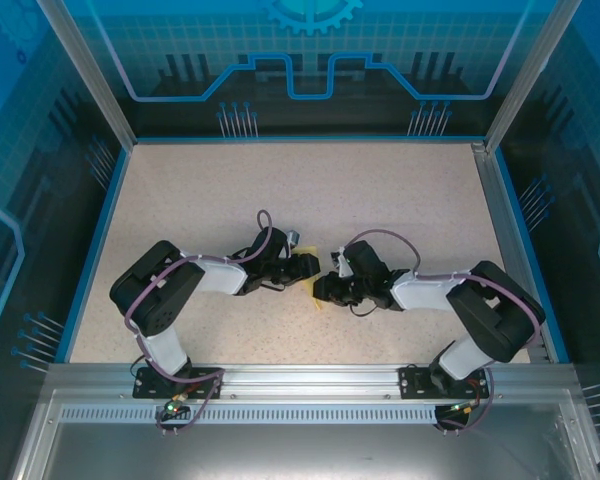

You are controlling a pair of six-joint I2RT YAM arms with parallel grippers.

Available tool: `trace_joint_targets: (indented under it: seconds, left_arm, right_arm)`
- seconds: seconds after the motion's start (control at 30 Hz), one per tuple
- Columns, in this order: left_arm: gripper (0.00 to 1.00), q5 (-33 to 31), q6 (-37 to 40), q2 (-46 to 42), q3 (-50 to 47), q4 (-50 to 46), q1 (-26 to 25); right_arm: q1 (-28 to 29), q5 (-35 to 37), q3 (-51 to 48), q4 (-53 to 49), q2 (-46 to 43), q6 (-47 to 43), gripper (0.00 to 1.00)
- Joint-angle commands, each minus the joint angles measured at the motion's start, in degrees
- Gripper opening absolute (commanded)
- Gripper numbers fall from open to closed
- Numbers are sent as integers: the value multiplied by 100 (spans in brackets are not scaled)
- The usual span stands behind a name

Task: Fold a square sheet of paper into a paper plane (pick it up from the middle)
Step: Fold the wing for the fifth time at the center of the table.

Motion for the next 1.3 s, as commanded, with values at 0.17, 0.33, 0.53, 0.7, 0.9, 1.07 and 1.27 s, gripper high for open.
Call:
trace_joint_targets:
  seconds: [0.17, 0.33, 0.53, 0.7, 0.9, 1.07, 1.27]
  left_arm:
    - [51, 92, 116, 125, 9, -349, 5]
    - [51, 92, 159, 90, 18, -398, 3]
    - [51, 74, 166, 79, 11, -421, 7]
    - [51, 72, 158, 72, 19, -444, 9]
    - [51, 85, 152, 68, 10, -448, 9]
    - [48, 81, 128, 87, 19, -448, 5]
    - [48, 98, 92, 125, 35, -413, 5]
  right_arm:
    - [130, 521, 231, -531, 330, -219, 22]
    - [124, 533, 106, -440, 494, -161, 14]
    - [146, 695, -41, -537, 444, -67, 9]
    - [187, 738, -70, -719, 369, -146, 8]
    - [193, 871, -92, -753, -484, -188, 10]
    - [256, 435, -112, -328, -797, -225, 8]
    - [465, 307, 183, -78, -270, 13, 6]
